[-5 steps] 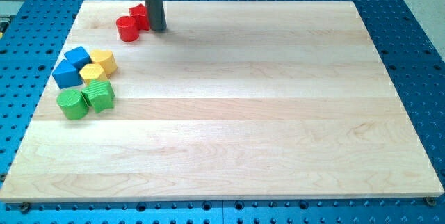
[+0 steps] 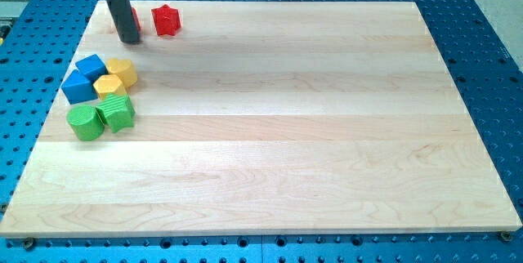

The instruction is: Slide the red star into the red circle

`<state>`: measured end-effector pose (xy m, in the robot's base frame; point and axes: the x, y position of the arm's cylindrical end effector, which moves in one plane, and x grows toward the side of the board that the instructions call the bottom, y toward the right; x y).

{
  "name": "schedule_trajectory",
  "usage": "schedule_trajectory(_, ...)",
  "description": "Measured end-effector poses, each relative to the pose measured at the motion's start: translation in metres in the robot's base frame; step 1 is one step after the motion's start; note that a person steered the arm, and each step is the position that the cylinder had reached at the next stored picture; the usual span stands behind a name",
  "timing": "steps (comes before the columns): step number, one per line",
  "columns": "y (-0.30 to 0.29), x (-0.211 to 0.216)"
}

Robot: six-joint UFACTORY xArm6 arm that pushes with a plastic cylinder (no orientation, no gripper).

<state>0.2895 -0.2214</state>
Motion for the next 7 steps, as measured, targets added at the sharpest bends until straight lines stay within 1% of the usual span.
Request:
schedule_trajectory(1,-0.002,0.000)
schedule_trajectory(2,0.010,0.004)
schedule_trajectory(3,0.051,0.030)
schedule_trajectory(4,0.106,0.043)
schedule_trajectory(5,0.157,0.020)
schedule_trajectory(6,0.166,-0.034)
schedule_trajectory(7,0.133,-0.045)
